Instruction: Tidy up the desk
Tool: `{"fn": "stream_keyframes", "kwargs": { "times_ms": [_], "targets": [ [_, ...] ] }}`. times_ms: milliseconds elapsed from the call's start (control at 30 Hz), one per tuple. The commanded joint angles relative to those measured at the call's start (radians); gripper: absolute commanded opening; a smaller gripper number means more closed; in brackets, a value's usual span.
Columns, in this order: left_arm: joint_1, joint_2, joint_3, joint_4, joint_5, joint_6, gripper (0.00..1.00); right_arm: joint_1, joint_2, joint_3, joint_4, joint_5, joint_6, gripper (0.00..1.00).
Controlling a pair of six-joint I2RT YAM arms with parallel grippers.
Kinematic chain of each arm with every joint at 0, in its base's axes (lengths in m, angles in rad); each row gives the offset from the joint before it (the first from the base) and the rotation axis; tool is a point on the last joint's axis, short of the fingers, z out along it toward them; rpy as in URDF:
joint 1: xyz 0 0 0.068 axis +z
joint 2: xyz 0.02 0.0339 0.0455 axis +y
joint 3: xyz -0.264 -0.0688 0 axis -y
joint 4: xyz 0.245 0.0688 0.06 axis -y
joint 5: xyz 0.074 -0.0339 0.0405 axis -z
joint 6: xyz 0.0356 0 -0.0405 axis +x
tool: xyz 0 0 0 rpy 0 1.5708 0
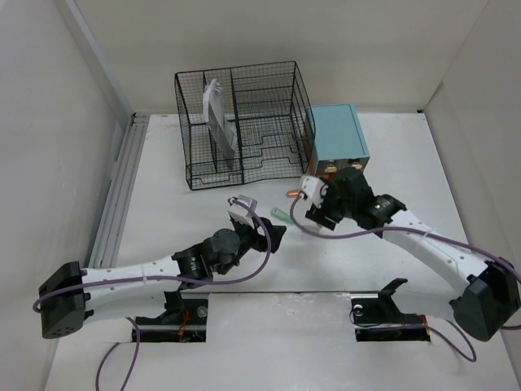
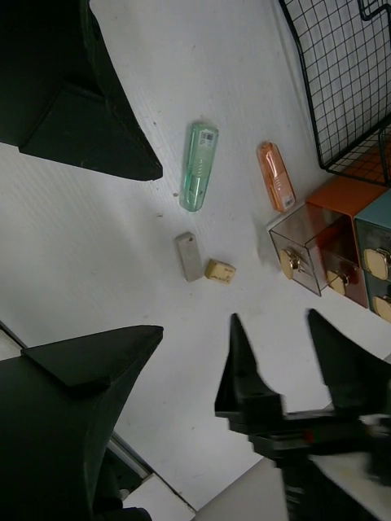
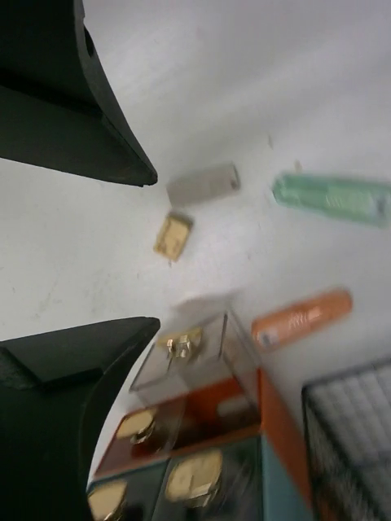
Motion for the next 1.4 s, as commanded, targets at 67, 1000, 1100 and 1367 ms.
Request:
{"fn": "stream_keyframes", "kwargs": {
  "times_ms": [67,1000,1100,1367],
  "targets": [
    [-0.006,-0.044,-0.017,0.015,-0.002,0.002,0.69,0.048,0.004,0.041,-0.17,-0.117,-0.347,0.62],
    [0.003,-0.254,-0.083,-0.175,-0.1,-0.142,0.71,0.057,0.519,0.173,-0.145,-0.211,-0.178,0.55],
    [0.003,-0.273,-0.092,-0.187,-0.1,-0.142,0.71,0.057,0.519,0.173,-0.116,-0.169,-0.156,0.56],
    [0.003,-0.304,-0.092,-0.215,-0.1,-0.142,0.73,0.057,0.554,0.164,-0.117,-0.118,-0.118,0.55]
  ]
}}
